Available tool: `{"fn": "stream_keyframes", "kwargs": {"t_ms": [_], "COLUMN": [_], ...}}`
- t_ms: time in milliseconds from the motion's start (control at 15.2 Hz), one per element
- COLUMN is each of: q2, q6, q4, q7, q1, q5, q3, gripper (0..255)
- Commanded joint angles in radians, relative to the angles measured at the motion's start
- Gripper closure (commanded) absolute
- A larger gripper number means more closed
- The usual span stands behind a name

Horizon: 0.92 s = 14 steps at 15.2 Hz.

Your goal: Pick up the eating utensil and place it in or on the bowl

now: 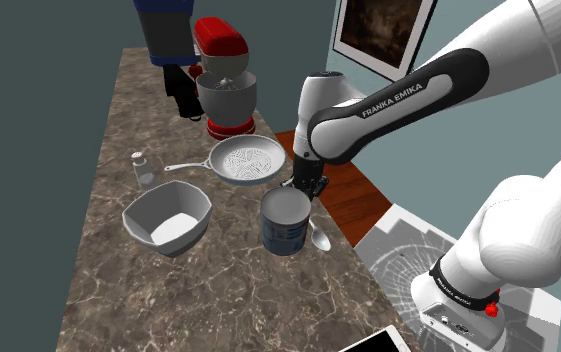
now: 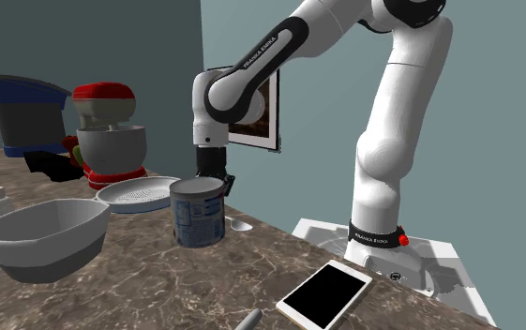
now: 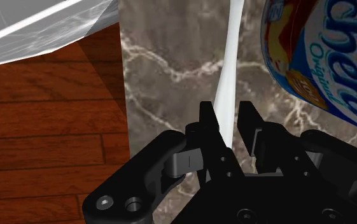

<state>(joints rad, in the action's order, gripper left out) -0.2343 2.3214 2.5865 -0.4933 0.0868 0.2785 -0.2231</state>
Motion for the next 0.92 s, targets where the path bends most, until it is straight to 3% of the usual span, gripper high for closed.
{"fn": "stream_keyframes", "kwargs": {"t_ms": [0,198,858], "q2": [0.000,0.002,-0.090], "q6": [0.000,0.002,-0.153], "q4": [0.000,0.000,-0.064], "q7": [0.000,-0.001,-0.021], "q1": [0.000,0.001,-0.004], "q5": [0.000,0.000,-0.014], "q3": [0.000,-0.001,0.011], "gripper": [255,255,255]}}
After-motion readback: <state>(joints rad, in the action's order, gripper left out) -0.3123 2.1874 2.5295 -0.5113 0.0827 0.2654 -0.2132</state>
